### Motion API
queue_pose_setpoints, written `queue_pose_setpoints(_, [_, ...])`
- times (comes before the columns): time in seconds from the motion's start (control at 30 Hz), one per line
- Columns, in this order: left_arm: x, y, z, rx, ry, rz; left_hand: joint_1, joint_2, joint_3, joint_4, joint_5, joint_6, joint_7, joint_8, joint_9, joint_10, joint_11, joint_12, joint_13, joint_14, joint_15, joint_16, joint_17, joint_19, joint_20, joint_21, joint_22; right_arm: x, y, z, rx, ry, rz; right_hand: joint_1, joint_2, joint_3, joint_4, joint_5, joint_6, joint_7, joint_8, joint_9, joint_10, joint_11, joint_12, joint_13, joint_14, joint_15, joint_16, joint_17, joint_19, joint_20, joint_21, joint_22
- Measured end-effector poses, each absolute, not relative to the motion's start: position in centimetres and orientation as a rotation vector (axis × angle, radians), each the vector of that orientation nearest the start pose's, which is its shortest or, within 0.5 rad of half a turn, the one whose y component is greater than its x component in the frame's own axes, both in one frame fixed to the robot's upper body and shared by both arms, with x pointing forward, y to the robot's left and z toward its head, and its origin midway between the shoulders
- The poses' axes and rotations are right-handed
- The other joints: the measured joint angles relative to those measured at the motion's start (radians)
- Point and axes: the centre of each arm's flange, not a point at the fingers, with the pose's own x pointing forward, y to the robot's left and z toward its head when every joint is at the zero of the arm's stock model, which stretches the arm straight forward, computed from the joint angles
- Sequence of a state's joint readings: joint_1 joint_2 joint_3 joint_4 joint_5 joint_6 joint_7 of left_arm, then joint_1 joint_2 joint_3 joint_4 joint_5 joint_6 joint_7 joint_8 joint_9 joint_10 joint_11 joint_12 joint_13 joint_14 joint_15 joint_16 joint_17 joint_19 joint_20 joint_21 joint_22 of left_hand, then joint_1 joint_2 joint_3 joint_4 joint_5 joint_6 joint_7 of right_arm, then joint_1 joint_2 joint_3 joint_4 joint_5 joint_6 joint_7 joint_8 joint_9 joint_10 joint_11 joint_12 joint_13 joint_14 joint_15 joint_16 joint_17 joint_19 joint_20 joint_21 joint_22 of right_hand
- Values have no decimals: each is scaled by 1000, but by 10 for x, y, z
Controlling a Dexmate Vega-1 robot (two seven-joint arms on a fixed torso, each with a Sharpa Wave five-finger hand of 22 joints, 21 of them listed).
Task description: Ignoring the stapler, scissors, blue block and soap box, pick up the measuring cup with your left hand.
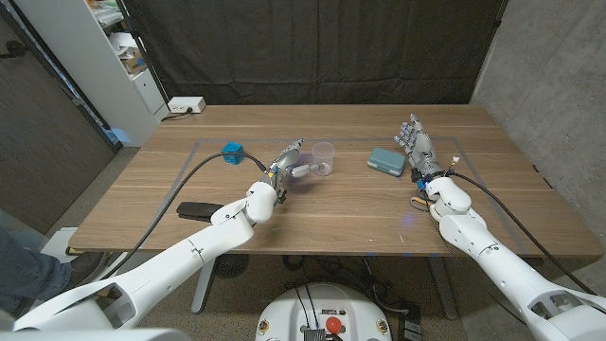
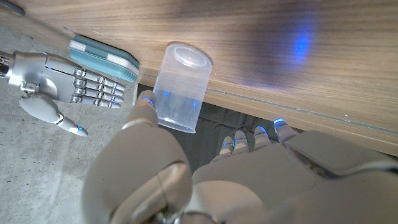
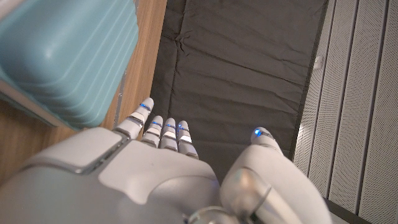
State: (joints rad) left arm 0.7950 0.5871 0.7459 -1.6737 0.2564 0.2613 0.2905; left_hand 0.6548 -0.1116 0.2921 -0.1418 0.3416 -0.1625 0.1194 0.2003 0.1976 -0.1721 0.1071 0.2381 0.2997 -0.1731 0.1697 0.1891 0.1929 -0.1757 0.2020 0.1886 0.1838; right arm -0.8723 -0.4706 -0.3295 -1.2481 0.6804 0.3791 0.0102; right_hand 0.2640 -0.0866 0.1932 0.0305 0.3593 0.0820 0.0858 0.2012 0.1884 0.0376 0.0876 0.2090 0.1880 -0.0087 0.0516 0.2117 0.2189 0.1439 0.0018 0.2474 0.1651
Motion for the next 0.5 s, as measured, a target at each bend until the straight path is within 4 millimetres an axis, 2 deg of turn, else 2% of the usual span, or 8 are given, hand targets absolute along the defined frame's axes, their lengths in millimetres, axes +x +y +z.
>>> queue_pose_setpoints(0.5, [624, 135, -49, 972, -589, -58, 4, 4, 0, 0, 7, 0, 0, 0, 0, 0, 0, 0, 0, 0, 0, 0, 0, 0, 0, 0, 0, 652, -312, -45, 142, -631, 123, 0, 0, 0, 0, 0, 0, 0, 0, 0, 0, 0, 0, 0, 0, 0, 0, 0, 0, 0, -4, 0])
